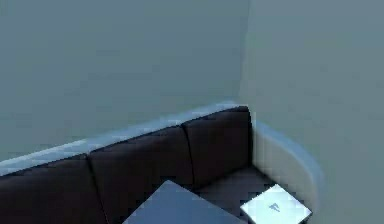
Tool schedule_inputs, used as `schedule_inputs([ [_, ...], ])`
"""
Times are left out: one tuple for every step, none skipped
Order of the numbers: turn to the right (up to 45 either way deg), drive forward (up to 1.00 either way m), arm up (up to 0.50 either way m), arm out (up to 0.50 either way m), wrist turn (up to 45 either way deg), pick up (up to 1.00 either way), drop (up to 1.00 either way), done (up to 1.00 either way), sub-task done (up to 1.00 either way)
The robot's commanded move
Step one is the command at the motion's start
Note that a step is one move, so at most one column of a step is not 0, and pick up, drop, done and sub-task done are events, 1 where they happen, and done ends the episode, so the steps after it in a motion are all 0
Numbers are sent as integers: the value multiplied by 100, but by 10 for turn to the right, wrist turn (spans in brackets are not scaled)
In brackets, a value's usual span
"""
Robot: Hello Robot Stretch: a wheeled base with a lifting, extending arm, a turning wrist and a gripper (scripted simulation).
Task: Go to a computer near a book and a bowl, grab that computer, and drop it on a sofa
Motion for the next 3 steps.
schedule_inputs([
  [450, 0, 0, 0, 0, 0, 0, 0, 0],
  [120, 0, 0, 0, 0, 0, 0, 0, 0],
  [0, 5, 0, 0, 0, 0, 0, 0, 0],
])
